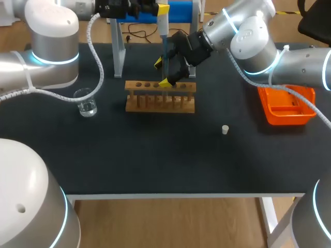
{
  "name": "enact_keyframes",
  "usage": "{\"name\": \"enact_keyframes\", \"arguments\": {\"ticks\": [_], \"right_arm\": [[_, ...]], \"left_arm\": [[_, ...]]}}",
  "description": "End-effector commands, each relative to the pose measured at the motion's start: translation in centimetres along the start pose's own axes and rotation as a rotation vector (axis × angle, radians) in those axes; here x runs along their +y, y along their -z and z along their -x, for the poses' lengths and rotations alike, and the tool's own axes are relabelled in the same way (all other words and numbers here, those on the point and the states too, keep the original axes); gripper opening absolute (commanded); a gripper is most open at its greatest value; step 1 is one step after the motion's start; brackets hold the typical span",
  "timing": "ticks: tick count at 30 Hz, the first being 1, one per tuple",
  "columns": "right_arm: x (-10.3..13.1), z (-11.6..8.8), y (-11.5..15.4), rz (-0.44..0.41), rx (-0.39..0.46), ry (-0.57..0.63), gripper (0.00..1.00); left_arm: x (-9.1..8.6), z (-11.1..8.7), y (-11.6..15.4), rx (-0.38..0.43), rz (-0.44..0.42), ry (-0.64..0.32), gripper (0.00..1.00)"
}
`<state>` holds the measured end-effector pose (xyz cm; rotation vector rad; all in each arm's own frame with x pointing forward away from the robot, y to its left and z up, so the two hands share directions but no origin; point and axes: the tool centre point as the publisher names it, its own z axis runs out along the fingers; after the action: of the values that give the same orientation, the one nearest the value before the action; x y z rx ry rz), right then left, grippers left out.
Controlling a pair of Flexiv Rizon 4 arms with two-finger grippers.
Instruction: Invert the test tube, pick up the pipette, mount the tip to pipette, aspirate from beaker and dispense into the tube, eject the tip, return the pipette, and cap with the stopper.
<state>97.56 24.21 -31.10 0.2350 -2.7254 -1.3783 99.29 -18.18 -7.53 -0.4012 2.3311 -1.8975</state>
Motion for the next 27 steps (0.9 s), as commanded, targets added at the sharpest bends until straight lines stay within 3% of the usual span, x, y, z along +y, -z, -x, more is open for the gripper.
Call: {"name": "enact_keyframes", "arguments": {"ticks": [1,27], "right_arm": [[0.07,-0.04,0.13,-0.004,0.001,-0.001,1.0],[0.07,-0.04,0.13,-0.004,0.001,-0.001,1.0]], "left_arm": [[0.2,-0.04,-0.04,-0.004,-0.009,0.001,0.0],[0.38,0.08,-0.32,0.0,-0.006,0.01,0.0]]}}
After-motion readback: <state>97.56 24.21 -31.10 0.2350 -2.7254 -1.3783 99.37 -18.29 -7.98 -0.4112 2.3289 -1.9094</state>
